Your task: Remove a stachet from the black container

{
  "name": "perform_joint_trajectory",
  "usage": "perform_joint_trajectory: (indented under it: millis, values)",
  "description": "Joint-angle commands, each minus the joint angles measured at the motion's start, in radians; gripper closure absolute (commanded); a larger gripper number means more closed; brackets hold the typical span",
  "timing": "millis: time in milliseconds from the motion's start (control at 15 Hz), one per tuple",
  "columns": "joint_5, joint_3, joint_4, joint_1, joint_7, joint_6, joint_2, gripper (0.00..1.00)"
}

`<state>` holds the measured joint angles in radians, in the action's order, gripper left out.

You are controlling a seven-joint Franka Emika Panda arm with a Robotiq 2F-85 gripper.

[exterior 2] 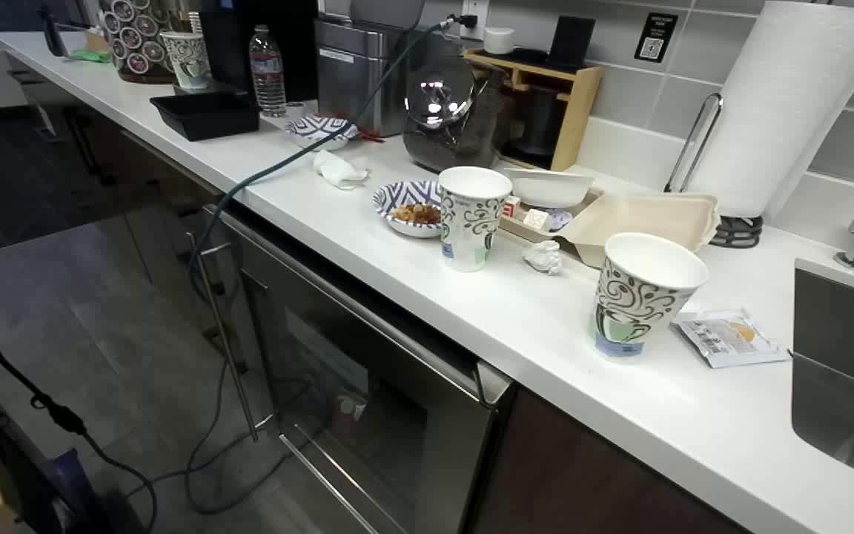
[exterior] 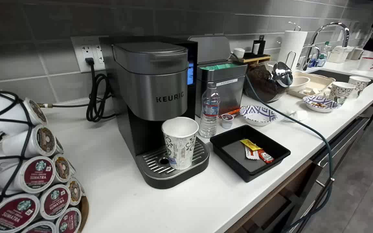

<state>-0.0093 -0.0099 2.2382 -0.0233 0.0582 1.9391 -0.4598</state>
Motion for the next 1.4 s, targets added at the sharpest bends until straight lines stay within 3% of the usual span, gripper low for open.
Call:
perform_joint_trajectory:
  millis: [0,733,1333]
  values:
    - [0.001,0.001,-0.002,-0.002,-0.001,-0.002,0.001,0.0]
    - [0.001,0.001,-0.002,-0.002,-0.001,-0.002,0.001,0.0]
    - [0.003,0.247,0.036,0.222,-0.017,0.066,0.11,0.0]
